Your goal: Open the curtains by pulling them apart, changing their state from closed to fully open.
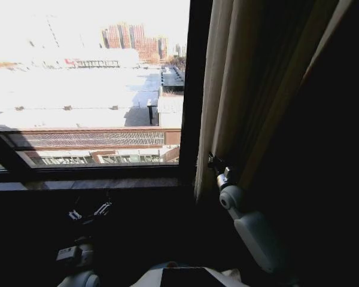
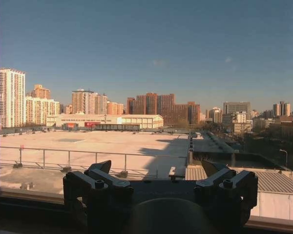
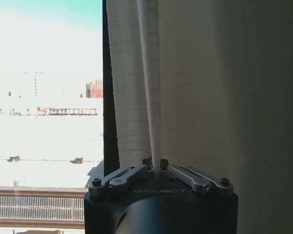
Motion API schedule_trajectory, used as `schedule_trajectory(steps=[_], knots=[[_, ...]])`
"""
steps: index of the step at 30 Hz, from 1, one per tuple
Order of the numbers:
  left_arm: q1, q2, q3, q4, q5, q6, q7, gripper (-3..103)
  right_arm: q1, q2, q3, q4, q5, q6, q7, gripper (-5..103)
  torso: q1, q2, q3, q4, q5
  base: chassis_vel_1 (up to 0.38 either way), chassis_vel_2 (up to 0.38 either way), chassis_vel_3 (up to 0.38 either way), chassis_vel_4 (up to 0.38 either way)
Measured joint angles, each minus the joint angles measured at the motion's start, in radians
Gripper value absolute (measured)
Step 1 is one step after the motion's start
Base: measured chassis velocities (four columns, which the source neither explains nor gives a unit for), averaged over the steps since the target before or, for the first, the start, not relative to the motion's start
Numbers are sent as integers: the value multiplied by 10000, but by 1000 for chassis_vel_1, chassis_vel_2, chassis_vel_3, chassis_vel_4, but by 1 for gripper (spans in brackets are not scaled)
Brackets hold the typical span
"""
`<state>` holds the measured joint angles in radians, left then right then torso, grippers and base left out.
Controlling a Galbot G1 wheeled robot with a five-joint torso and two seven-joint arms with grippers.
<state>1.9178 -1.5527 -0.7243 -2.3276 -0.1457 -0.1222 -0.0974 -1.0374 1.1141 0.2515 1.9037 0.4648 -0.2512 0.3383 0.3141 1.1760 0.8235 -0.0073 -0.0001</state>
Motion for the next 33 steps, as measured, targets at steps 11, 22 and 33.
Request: schedule_trajectory(steps=[11,22,33], knots=[[22,-6,10,11,-4,-35,7,100,-45,-57,68,77,75,-120,-43,0,-1,0,1,-4,4,0,0,0,0],[-11,0,17,50,9,-39,1,100,-44,-13,60,55,-6,-88,-46,0,-1,0,0,-2,0,-45,-49,50,47],[-2,-7,116,180,38,-128,17,100,-198,-130,160,130,-24,-140,-137,0,-1,0,0,-2,-3,-52,-45,51,50]])
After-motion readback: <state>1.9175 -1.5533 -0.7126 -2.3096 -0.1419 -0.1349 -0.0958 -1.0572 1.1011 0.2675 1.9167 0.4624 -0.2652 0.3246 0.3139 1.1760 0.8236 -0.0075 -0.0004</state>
